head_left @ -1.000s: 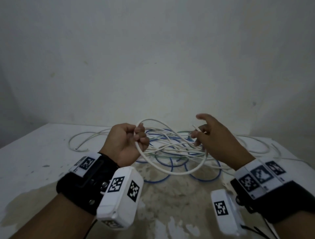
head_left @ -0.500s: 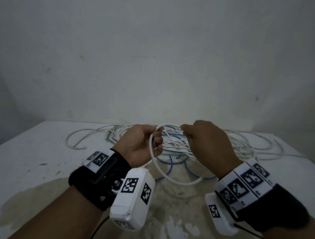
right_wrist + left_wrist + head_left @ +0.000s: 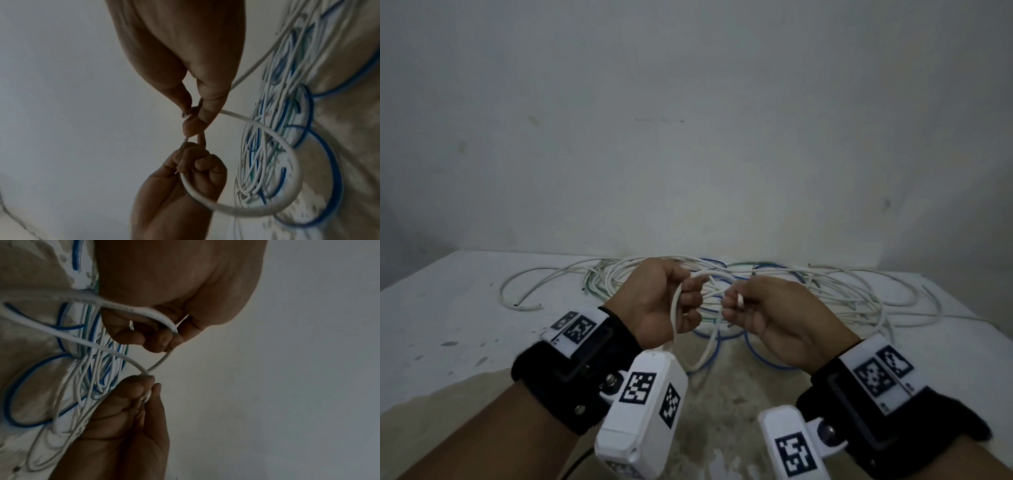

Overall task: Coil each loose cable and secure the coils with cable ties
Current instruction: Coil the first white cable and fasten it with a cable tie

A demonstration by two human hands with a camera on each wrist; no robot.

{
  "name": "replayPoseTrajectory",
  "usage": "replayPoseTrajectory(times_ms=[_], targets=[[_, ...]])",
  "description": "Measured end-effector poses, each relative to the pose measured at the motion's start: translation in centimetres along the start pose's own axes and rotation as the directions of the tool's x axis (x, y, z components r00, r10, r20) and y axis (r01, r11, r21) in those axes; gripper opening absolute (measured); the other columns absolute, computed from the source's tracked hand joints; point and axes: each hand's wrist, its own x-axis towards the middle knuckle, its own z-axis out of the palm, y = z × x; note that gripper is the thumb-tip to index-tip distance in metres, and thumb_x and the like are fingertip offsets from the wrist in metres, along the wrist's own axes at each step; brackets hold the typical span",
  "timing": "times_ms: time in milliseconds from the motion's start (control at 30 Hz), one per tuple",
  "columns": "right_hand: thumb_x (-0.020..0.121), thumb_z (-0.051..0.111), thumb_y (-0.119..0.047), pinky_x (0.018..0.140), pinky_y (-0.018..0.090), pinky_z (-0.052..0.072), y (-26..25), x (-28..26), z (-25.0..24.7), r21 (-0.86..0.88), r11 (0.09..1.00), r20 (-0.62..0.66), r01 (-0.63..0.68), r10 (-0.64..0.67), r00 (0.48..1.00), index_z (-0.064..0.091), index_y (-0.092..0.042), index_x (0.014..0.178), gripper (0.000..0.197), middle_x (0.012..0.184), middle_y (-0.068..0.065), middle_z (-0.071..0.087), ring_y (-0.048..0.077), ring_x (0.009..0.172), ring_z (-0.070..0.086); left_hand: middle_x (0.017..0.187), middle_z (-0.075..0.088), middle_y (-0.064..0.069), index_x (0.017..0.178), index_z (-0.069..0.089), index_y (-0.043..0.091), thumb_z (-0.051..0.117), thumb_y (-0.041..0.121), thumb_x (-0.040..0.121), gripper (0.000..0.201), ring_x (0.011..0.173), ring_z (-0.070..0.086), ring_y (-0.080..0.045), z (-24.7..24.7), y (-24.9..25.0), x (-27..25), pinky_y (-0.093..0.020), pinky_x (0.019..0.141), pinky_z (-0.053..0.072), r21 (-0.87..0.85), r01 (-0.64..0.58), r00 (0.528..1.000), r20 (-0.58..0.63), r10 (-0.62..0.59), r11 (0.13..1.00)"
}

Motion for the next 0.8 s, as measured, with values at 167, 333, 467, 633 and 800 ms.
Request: replayPoseTrajectory(times_ms=[167, 333, 467, 633, 800], targets=[[0.088, 0.021, 0.008, 0.036, 0.019, 0.033, 0.7, 0.4, 0.0, 0.146, 0.979, -0.044, -0.141, 0.149, 0.988, 0.038, -0.009, 0.076, 0.028, 0.058, 0.005, 0.039, 0.012, 0.043, 0.035, 0.047, 0.03, 0.008, 0.083, 0.054, 0.012, 0.042, 0.022, 0.099, 0.022, 0.04, 0.029, -0.007, 0.1, -1.1, 0.8, -0.024, 0.052, 0.021, 0.238, -0.036, 0.992, -0.11, 0.064, 0.971], [0.1, 0.03, -0.01, 0.044, 0.026, 0.02, 1.5, 0.5, 0.5, -0.109, 0.992, -0.21, -0.067, 0.043, 0.977, 0.041, -0.013, 0.083, 0.02, 0.061, 0.002, 0.028, 0.012, 0.046, 0.022, 0.051, 0.031, 0.004, 0.066, 0.038, 0.017, 0.036, 0.015, 0.099, 0.033, 0.045, 0.03, -0.008, -0.8, -1.5, 1.5, -0.022, 0.05, 0.024, 0.086, -0.122, 0.982, -0.133, 0.133, 0.989], [0.098, 0.038, -0.01, 0.044, 0.026, 0.023, 1.1, 0.3, 0.0, -0.359, 0.933, -0.22, -0.027, -0.057, 0.974, 0.042, -0.012, 0.08, 0.019, 0.06, 0.004, 0.028, 0.014, 0.046, 0.025, 0.045, 0.026, 0.009, 0.08, 0.053, 0.013, 0.041, 0.027, 0.1, 0.027, 0.036, 0.024, -0.006, -1.1, -1.2, 1.3, -0.021, 0.044, 0.022, 0.138, -0.133, 0.971, -0.18, 0.157, 0.981], [0.098, 0.041, -0.012, 0.048, 0.026, 0.025, 0.3, -0.3, -0.7, -0.314, 0.946, -0.168, -0.087, 0.035, 0.985, 0.054, -0.008, 0.081, 0.022, 0.045, -0.003, 0.033, 0.011, 0.038, 0.03, 0.051, 0.04, 0.008, 0.075, 0.05, 0.017, 0.032, 0.027, 0.102, 0.034, 0.046, 0.043, -0.006, -1.9, -0.4, 1.2, -0.025, 0.056, 0.026, -0.014, -0.166, 0.957, -0.243, 0.158, 0.986], [0.1, 0.04, -0.012, 0.062, 0.029, 0.049, -0.5, -0.6, 0.3, -0.257, 0.965, 0.0, 0.058, -0.06, 0.998, 0.055, -0.006, 0.087, 0.021, 0.062, 0.004, 0.063, 0.015, 0.058, 0.061, 0.073, 0.052, 0.003, 0.075, 0.05, 0.015, 0.03, 0.017, 0.1, 0.032, 0.072, 0.053, -0.011, -0.4, -0.5, -0.1, -0.029, 0.062, 0.03, -0.142, -0.159, 0.978, -0.157, 0.137, 0.977]])
